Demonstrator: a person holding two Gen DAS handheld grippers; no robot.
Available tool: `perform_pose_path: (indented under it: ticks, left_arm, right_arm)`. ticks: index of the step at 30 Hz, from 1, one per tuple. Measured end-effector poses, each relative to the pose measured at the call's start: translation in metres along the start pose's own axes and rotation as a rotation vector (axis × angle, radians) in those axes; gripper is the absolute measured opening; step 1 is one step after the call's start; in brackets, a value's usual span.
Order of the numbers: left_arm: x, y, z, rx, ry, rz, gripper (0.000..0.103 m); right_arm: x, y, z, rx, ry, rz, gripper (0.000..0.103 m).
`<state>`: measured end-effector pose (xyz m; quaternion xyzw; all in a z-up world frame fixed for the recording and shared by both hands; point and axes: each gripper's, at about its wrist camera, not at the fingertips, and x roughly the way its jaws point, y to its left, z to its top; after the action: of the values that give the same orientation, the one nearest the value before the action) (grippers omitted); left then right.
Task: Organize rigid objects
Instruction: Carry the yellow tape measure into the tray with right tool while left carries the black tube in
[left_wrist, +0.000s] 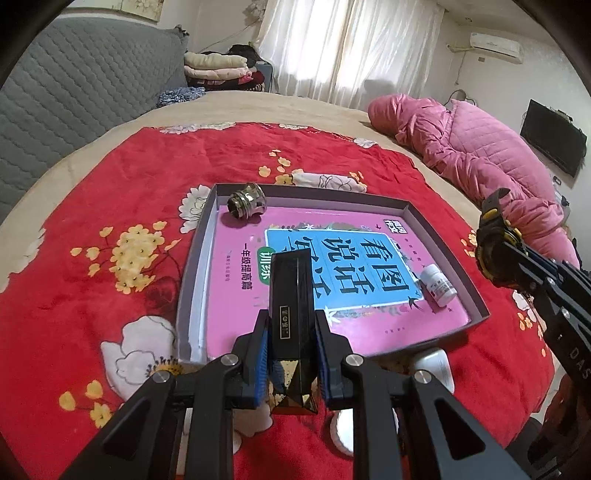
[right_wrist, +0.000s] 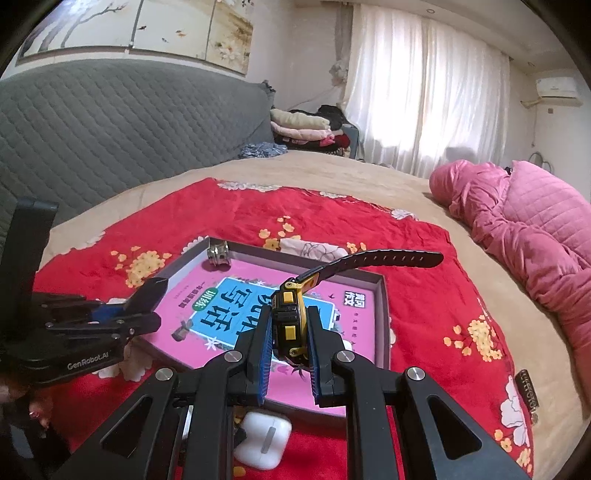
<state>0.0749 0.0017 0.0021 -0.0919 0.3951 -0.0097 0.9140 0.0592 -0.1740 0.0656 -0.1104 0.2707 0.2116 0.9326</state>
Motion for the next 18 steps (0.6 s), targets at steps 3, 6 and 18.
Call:
perform_pose_path:
  ticks: [3,6,18]
  left_arm:
    - [0.003,0.001,0.002,0.005,-0.007,-0.005,0.022]
    - [0.004,0.002,0.005,0.004,-0.019,-0.001,0.022]
    - [0.023,0.006,0.012,0.006,-0.019,0.013,0.022]
  right_arm:
    - [0.005,-0.001,-0.001,0.007,0.009,-0.004,0.017]
    - [0.01,0.0,-0.001,0.003,0.015,-0.008,0.017]
    - [0.024,0.002,-0.002,-0.015,0.025,-0.009,0.017]
